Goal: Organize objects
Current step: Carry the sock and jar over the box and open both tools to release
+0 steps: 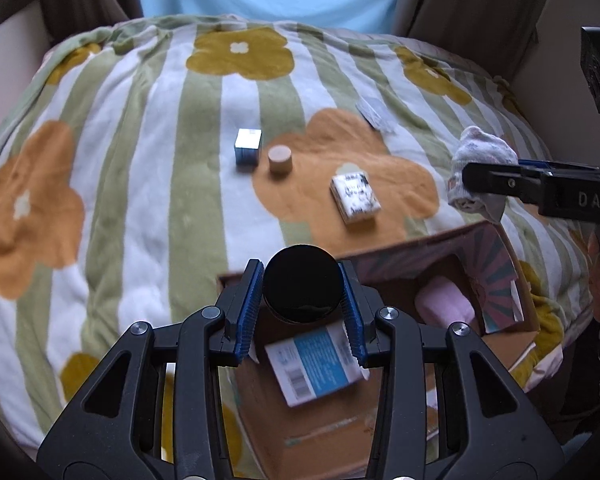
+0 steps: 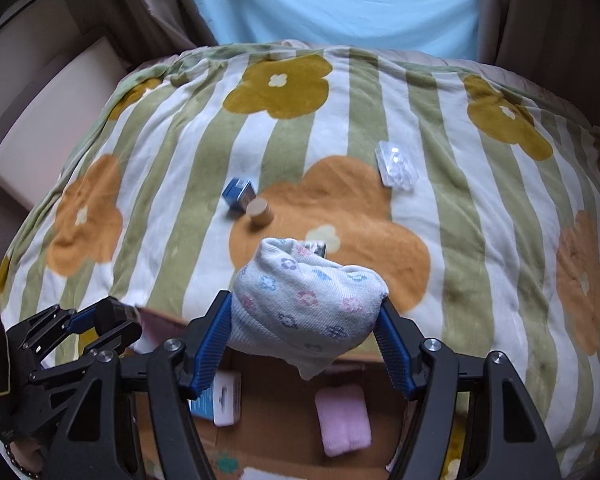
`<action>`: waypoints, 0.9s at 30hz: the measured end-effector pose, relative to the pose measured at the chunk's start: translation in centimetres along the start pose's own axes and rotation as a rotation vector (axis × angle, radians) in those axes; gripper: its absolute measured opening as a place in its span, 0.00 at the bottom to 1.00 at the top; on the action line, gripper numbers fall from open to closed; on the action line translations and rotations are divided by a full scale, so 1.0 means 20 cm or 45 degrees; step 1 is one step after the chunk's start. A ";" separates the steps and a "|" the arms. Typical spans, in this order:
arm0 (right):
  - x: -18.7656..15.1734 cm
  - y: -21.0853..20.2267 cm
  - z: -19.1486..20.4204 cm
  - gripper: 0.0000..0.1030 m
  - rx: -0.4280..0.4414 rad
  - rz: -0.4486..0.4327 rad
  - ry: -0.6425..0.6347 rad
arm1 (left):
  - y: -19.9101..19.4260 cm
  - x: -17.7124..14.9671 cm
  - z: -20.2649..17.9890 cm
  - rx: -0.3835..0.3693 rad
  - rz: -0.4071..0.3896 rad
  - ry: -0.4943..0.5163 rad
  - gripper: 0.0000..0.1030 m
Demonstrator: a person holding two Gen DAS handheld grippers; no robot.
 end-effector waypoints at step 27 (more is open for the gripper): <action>-0.62 0.07 0.03 0.62 0.028 0.219 0.018 | 0.13 -0.44 -0.10 0.131 0.184 -0.159 0.34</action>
Point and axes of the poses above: each gripper's, at about its wrist camera, not at the fingertips, and y roughly the way its jaws point, z to its left, x to its top, the point moved 10 cm from there along y, roughly the way its jaws point, and after that the axes turned 12 degrees about -z, right-handed, at the moved point
